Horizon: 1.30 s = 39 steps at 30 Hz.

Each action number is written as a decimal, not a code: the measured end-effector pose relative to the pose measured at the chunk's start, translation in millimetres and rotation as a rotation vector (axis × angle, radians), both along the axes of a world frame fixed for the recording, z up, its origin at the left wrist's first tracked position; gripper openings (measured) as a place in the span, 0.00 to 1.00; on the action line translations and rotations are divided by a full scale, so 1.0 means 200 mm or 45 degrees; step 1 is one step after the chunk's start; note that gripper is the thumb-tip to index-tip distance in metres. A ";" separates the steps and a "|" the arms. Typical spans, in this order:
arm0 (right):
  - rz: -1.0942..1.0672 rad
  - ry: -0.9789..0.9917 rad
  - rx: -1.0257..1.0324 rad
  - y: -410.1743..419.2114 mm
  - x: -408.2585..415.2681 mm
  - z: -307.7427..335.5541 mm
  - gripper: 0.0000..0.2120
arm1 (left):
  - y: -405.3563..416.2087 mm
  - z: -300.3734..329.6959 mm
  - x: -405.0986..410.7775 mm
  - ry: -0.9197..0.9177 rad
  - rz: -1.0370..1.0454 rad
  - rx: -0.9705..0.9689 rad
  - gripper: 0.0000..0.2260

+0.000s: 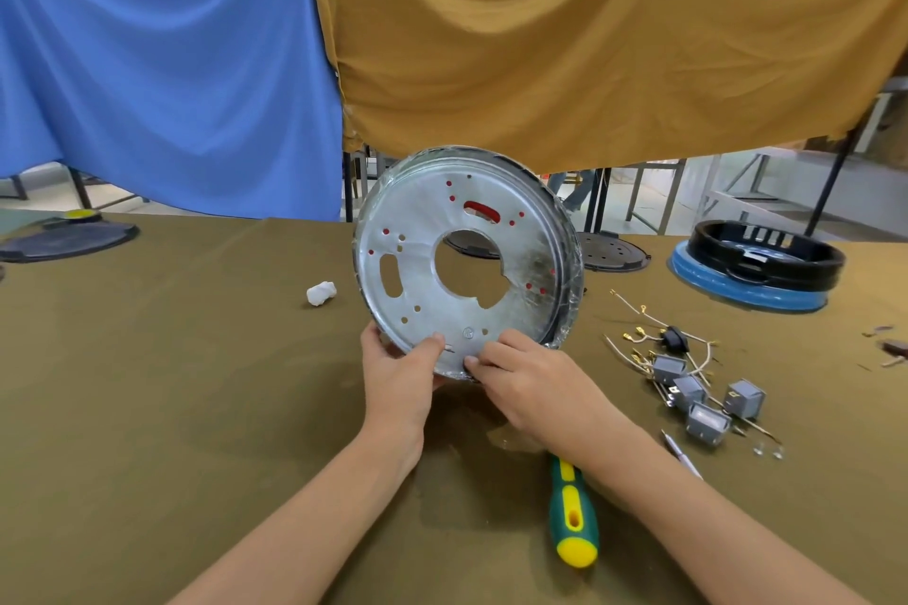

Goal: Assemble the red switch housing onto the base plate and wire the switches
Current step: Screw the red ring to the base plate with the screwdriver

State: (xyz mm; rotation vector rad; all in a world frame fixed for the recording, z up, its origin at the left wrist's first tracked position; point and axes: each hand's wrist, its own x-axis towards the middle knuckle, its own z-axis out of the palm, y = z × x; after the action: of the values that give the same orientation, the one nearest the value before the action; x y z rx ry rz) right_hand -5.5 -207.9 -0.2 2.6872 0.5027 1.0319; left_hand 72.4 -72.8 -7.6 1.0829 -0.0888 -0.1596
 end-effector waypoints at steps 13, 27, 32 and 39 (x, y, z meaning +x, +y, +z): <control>0.093 0.123 0.262 0.00 -0.05 0.04 0.08 | 0.01 0.03 0.00 -0.011 -0.029 0.015 0.21; -0.015 0.105 0.823 -0.04 -0.10 0.09 0.10 | 0.05 0.01 0.08 0.025 0.005 0.014 0.21; -0.449 0.198 1.084 -0.08 -0.18 0.16 0.21 | 0.09 0.01 0.14 -0.014 0.112 0.049 0.22; -0.737 1.499 1.102 -0.07 -0.26 0.24 0.33 | 0.11 -0.02 0.21 -0.139 0.263 0.160 0.25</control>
State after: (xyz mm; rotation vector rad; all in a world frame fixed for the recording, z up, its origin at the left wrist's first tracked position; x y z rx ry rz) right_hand -56.6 -221.8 47.3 3.5454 -0.7566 -0.7638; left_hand 114.2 -51.7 -10.7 1.2190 -0.0649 0.0810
